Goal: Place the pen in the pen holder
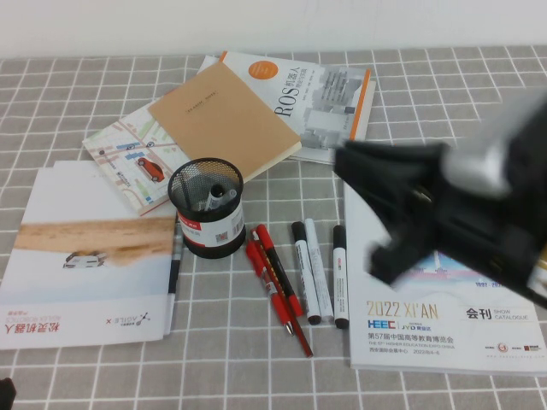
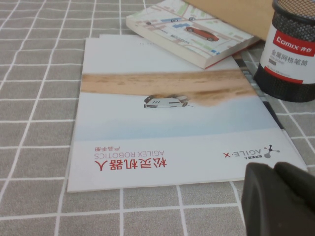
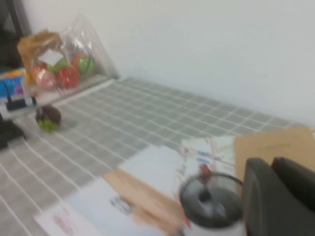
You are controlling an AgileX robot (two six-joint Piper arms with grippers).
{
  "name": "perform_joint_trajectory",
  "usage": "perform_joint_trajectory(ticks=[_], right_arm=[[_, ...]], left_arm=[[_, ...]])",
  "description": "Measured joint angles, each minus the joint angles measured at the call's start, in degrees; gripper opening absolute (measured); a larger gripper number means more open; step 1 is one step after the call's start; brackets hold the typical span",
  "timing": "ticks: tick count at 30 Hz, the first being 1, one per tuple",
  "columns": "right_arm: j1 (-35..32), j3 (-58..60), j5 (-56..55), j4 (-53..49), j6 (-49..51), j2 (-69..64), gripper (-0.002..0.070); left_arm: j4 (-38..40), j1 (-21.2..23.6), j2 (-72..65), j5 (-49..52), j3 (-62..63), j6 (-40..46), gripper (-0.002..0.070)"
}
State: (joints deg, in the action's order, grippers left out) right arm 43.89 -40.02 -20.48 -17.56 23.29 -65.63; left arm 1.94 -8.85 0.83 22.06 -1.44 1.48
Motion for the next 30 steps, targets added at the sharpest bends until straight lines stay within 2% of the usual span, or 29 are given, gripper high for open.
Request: perform_joint_trajectory(ticks=[7, 15, 19, 27, 30], right_arm=[[0.00, 9.06, 8.54, 2.83, -10.61, 13.72, -0.0012], [-1.91, 16.82, 32.50, 8.41, -12.15, 30.23, -0.0012], [-11.65, 22.16, 32.99, 7.52, -12.26, 39.19, -0.0012], [-36.73, 37.81, 22.98, 6.38, -12.39, 57.18, -0.0012], [-42.74, 41.06, 21.49, 6.98, -12.39, 61.16, -0.0012]], left_arm=[[0.00, 0.00, 0.00, 0.00, 0.00, 0.00, -0.0003], [0.00, 0.00, 0.00, 0.00, 0.00, 0.00, -0.0003], [0.00, 0.00, 0.00, 0.00, 0.00, 0.00, -0.0003], [0.00, 0.00, 0.00, 0.00, 0.00, 0.00, -0.0003], [0.00, 0.00, 0.00, 0.00, 0.00, 0.00, -0.0003]])
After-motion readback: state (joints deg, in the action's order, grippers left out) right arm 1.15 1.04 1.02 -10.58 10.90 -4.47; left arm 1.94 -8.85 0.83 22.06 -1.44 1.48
